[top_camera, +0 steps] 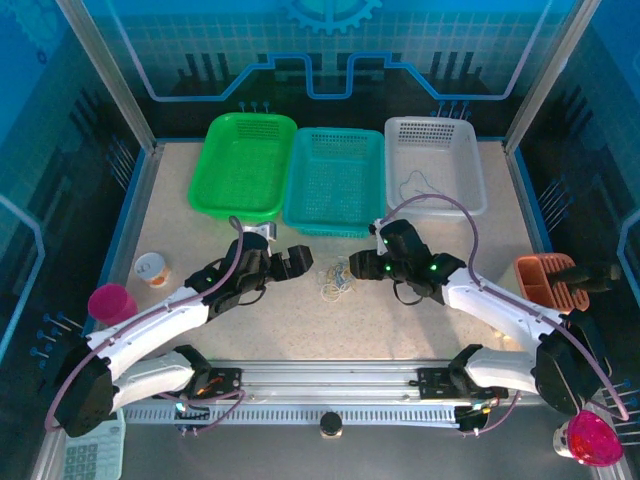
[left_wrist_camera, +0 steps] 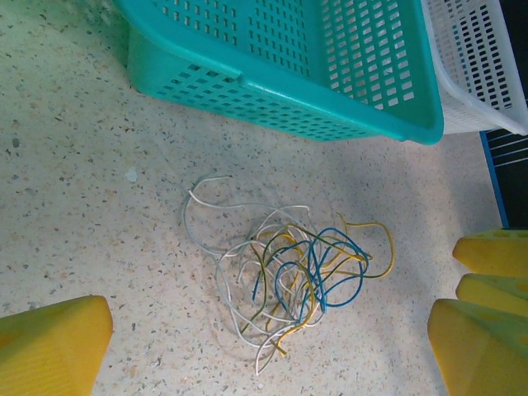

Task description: Untangle the cables

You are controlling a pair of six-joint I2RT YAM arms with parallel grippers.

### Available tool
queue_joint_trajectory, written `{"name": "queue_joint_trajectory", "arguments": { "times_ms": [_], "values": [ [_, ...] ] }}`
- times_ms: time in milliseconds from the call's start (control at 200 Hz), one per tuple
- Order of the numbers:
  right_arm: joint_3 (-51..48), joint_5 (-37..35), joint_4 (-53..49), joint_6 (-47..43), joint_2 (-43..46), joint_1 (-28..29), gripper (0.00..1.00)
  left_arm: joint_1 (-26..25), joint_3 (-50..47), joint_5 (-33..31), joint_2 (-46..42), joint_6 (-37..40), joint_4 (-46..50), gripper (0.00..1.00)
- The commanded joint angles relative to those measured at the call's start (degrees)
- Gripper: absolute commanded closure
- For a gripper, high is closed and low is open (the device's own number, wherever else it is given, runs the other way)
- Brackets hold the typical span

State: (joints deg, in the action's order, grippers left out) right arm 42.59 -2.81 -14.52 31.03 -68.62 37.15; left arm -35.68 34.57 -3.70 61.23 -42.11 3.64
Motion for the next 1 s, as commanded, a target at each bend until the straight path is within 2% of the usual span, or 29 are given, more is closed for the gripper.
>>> {"name": "queue_joint_trajectory", "arguments": {
  "times_ms": [0,355,555,995],
  "values": [
    [-1.91,-0.66,-0.59,0.56,0.20,-2.36,0.39,0.74,0.59,0.82,-1.02,-0.59,1.13,0.01],
    [-8.12,6.54,0.23,3.93,4.89,-14.09,0.40,1.48,0.25,1.70,-0.78,-0.44,0.52,0.01],
    [-9.09,9.42,-0.05,4.31,6.86,-18.34,0.40,1.60,0.33,2.21,0.07,-0.41,0.05,0.01],
    [0.08,11.83,-7.09,2.40,15.89,-27.81,0.41,1.94,0.92,2.89,0.08,-0.20,-0.29,0.01]
  ]
}}
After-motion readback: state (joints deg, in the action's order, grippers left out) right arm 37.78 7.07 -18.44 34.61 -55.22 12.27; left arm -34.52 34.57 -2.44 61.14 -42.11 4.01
